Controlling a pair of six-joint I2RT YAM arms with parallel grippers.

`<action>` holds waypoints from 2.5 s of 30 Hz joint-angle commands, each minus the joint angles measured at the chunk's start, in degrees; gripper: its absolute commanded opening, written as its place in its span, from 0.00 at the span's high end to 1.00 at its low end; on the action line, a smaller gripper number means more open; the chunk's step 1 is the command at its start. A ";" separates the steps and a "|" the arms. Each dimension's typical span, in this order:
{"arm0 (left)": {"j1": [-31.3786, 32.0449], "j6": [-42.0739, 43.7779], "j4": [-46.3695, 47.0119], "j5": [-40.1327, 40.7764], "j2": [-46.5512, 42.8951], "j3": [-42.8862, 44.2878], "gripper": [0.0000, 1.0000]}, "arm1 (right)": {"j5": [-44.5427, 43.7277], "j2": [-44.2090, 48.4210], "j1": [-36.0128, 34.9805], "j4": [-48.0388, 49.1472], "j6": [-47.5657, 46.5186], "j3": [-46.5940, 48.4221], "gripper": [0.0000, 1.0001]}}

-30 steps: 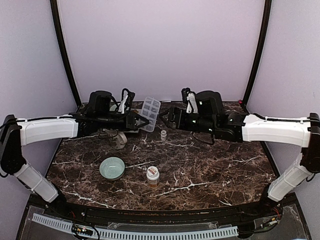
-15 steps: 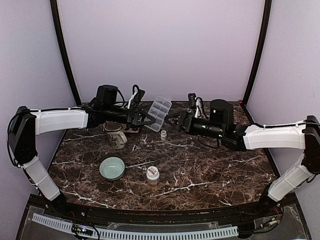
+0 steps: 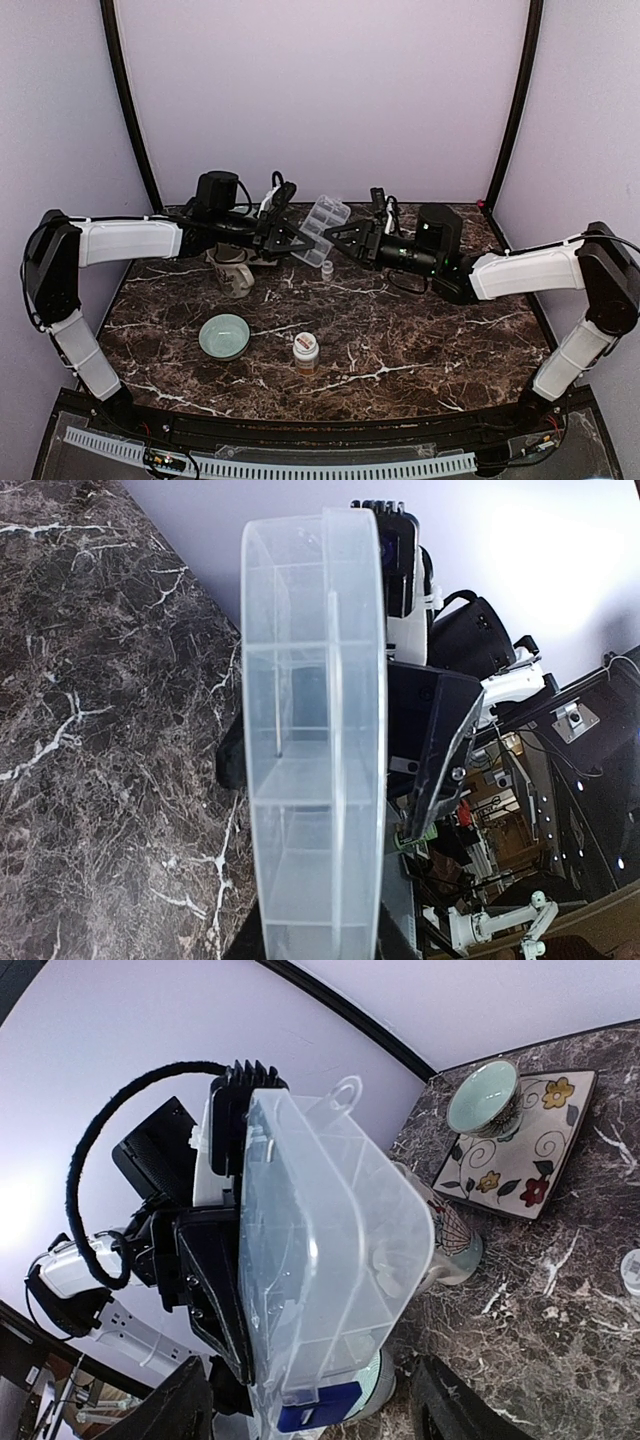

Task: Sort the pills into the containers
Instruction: Open the compartment of the pill container.

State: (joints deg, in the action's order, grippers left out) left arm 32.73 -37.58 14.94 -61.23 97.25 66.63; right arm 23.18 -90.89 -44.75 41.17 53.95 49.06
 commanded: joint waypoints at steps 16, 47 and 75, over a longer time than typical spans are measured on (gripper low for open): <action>-1.52 -1.79 3.63 -0.87 0.92 2.09 1.00 | 1.21 -0.82 0.28 4.69 3.14 -2.05 0.67; -1.76 -2.96 4.73 -2.33 1.29 0.69 1.00 | 1.37 -3.15 0.72 5.24 3.68 1.98 0.43; -1.91 2.77 -3.97 2.30 2.94 3.59 1.00 | -0.55 -1.26 1.33 -0.78 1.51 2.23 0.86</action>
State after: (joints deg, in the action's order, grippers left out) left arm 31.22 -35.92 14.31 -61.91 99.85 68.36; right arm 24.56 -94.61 -43.72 42.48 58.59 51.40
